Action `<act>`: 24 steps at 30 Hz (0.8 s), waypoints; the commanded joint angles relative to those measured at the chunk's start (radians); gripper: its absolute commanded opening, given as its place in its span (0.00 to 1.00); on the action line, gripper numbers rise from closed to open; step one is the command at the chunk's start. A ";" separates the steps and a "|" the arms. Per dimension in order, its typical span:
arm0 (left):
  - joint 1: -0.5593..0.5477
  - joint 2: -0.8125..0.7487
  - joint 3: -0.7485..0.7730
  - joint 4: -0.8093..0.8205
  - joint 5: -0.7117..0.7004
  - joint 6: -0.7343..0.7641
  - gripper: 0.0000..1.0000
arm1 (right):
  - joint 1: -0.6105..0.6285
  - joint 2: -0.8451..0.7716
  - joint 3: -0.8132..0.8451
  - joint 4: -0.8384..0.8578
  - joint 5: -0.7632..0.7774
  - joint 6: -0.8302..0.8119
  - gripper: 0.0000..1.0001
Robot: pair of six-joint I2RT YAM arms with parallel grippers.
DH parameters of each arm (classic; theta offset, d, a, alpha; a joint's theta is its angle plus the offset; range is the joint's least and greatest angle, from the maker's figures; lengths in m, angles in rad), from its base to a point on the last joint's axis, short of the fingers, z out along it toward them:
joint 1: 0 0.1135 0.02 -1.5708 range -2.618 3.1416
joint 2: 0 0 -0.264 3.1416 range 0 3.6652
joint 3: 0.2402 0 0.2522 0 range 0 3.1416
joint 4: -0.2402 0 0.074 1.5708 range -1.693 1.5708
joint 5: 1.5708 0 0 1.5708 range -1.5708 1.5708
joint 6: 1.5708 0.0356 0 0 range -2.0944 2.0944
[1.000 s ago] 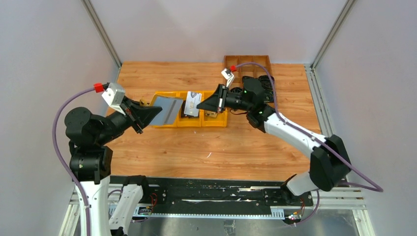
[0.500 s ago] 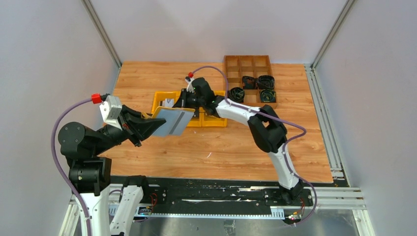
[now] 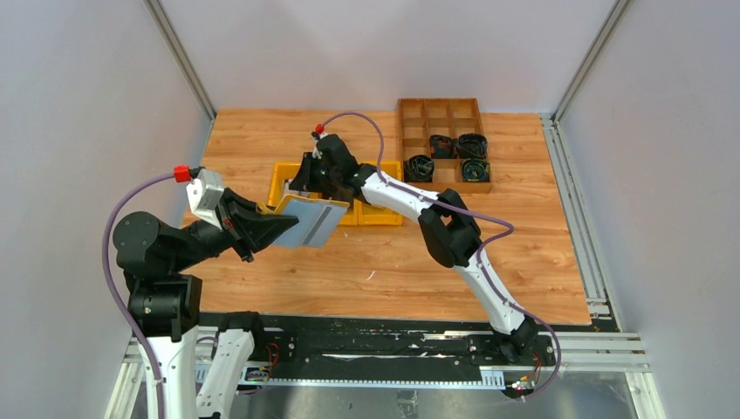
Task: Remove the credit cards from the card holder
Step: Place the credit card in the storage box, then remove the credit card from the card holder.
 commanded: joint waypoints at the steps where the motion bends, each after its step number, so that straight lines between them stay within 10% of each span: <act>1: 0.003 -0.018 -0.019 -0.010 0.008 0.017 0.00 | 0.010 0.008 0.061 -0.036 0.062 -0.039 0.27; 8: 0.003 0.014 -0.018 0.032 -0.009 -0.013 0.00 | -0.003 -0.165 -0.036 -0.056 0.040 -0.101 0.43; 12: 0.003 0.033 -0.017 0.086 -0.015 -0.069 0.00 | -0.042 -0.383 -0.294 0.171 -0.178 -0.102 0.61; 24: 0.003 0.129 -0.192 0.467 -0.086 -0.490 0.00 | -0.169 -1.000 -1.070 0.823 -0.785 0.063 0.74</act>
